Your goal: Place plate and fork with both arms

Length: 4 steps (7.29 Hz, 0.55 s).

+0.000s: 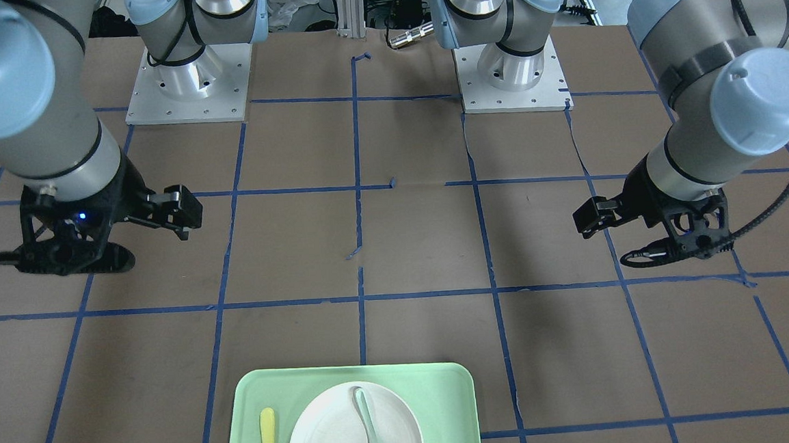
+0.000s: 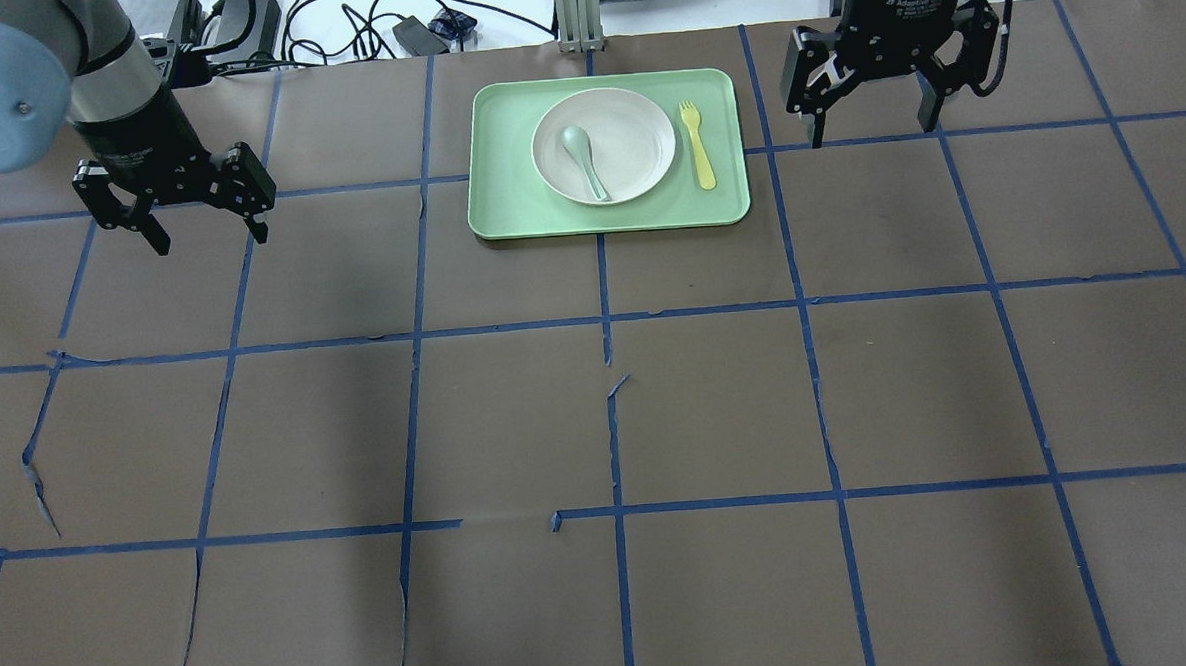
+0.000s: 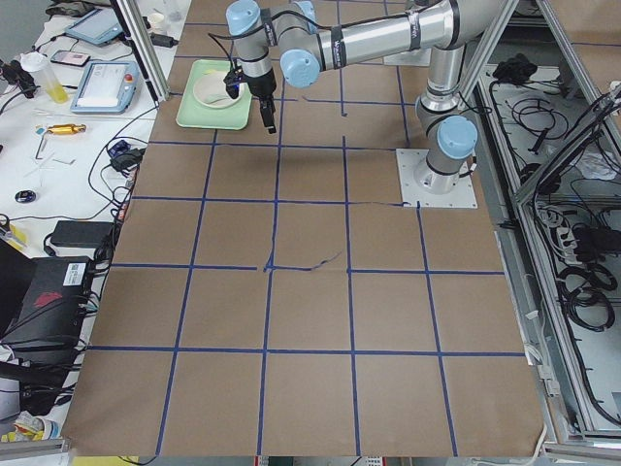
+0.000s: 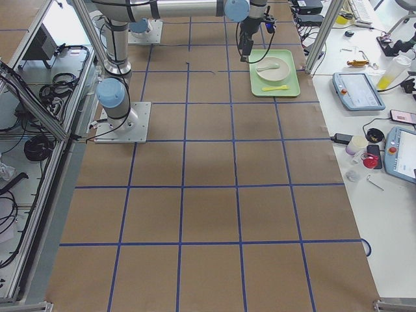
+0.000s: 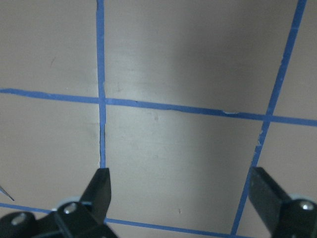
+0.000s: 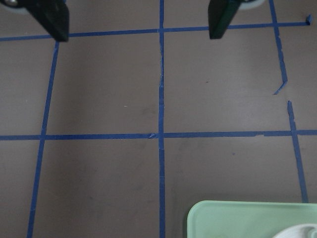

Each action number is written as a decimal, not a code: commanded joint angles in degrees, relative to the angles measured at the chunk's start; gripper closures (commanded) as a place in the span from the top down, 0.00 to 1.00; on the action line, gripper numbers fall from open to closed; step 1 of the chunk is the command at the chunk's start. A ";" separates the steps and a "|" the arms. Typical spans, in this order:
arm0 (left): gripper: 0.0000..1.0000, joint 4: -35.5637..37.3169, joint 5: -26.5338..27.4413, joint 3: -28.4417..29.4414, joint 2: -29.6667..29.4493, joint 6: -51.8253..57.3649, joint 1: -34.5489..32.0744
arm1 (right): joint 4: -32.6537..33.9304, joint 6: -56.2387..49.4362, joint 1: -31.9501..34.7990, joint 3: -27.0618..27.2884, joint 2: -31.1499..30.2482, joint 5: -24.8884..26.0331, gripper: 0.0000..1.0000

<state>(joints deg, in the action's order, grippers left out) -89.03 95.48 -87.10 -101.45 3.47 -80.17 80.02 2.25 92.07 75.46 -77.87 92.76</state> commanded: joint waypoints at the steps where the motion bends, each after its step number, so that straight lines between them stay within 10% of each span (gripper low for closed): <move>1: 1.00 -2.46 -0.21 0.52 1.87 -0.21 -1.64 | 0.23 0.56 0.65 3.20 -3.16 -2.85 1.00; 4: 1.00 -2.47 -0.73 2.63 2.65 -7.68 -9.90 | 0.40 0.65 1.36 3.55 -3.08 -1.88 1.00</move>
<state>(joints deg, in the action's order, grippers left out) -91.52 95.18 -84.94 -99.55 -2.00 -87.37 80.32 2.86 93.29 78.77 -80.95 90.57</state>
